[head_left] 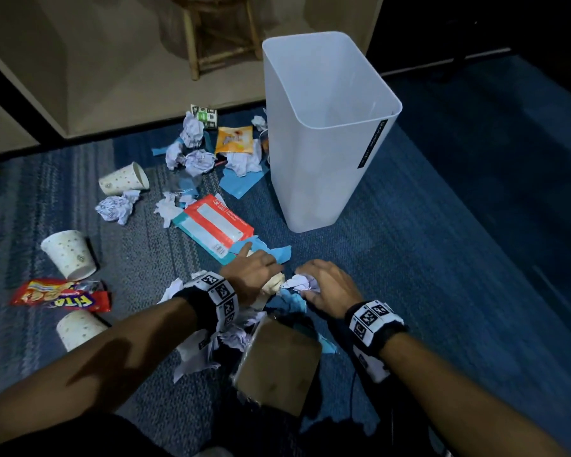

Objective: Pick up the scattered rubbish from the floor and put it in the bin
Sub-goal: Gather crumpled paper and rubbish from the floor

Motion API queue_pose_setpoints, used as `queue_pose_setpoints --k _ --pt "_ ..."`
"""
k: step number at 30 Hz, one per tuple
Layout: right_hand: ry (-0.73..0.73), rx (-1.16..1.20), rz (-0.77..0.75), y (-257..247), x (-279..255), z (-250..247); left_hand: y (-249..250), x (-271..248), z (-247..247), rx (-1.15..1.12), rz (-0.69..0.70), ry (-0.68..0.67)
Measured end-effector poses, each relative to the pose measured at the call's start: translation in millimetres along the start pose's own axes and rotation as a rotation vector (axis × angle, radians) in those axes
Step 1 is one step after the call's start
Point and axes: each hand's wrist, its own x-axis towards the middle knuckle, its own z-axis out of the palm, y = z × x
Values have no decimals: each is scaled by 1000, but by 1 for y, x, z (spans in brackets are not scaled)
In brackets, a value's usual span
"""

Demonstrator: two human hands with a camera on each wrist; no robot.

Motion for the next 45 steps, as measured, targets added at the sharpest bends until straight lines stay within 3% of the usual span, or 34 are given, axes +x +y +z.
queue_pose_setpoints --k 5,10,16,20,23,28,30,35,37,40,45 --pt "178 109 -37 0 -6 -19 -8 -15 -13 -126 25 216" --pt "428 143 -141 -24 -20 -70 -18 -24 -26 -154 79 450" --pt "880 185 -387 -90 -44 -171 -19 -21 -29 -153 81 468" --pt "1066 140 -454 -110 -26 -219 -15 -21 -30 -152 94 504" --pt "1054 131 -428 -107 7 -235 -15 -29 -46 -222 94 600" --pt "785 -3 -266 -86 50 -235 -28 -54 -106 -368 76 858" --pt "751 -14 -240 -80 55 -231 -34 -64 -138 -385 79 970" --pt "1031 26 -378 -79 31 -218 -45 -80 -214 -380 3 1288" --pt "1070 38 -454 -83 14 -207 -46 -75 -240 -456 -13 1369" --pt "995 59 -538 -83 -4 -183 -45 -51 -266 -520 35 1369" --pt "770 89 -500 -69 -12 -139 -41 1 -279 -609 50 1199"
